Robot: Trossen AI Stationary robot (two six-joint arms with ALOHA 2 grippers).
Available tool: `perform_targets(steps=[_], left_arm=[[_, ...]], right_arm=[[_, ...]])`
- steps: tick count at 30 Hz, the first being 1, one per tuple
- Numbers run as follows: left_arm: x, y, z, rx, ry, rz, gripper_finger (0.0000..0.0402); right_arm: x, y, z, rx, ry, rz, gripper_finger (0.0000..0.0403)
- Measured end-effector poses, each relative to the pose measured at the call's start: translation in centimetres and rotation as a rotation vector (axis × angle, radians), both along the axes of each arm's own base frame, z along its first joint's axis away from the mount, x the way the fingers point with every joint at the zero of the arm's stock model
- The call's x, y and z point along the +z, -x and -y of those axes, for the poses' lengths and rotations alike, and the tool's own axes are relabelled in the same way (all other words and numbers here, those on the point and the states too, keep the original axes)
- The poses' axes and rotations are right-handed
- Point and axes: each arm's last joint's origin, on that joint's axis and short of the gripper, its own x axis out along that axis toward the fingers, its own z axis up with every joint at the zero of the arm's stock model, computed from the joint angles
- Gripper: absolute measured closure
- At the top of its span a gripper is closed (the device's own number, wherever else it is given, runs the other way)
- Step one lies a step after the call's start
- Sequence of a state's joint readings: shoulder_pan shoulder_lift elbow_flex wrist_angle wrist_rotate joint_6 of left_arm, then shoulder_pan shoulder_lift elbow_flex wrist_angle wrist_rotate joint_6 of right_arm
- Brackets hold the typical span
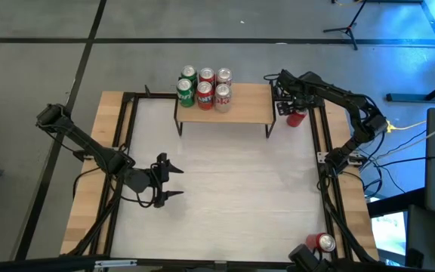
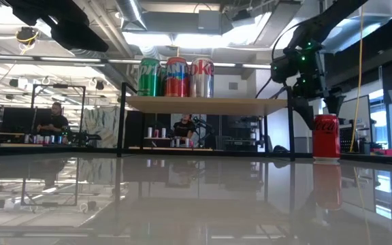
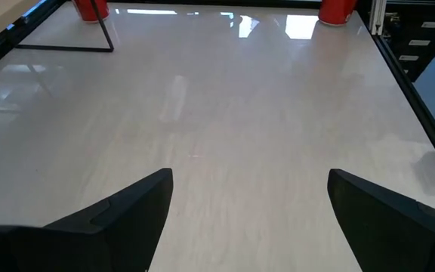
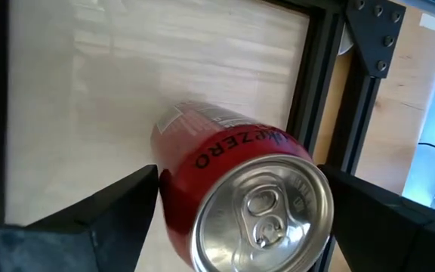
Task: Place canned beverage on shelf
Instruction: Put the top red soda can on the shelf
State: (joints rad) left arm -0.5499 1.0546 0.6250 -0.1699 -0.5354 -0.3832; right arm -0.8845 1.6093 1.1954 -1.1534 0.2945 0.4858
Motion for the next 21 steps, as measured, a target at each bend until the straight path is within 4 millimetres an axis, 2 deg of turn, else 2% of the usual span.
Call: perform_targets(steps=[8,15,21], left_arm=[[0.0,0.0,0.0,-0.001,0.0,0.0,0.0059],[0.0,0.0,0.0,0.001,-0.001,0.0,0.0059],[0.0,0.0,-0.01,0.003,-0.003,0.001,0.0059]], right_arm=[[0.1,-0.06,-0.02,0.001,-0.007,0.018,0.0112],[0.11,-0.07,-0.01,0.023,-0.004,0.007,0.0107],[0.34,0.05,-0.12,0.067,-0.001,-0.003,0.0117]])
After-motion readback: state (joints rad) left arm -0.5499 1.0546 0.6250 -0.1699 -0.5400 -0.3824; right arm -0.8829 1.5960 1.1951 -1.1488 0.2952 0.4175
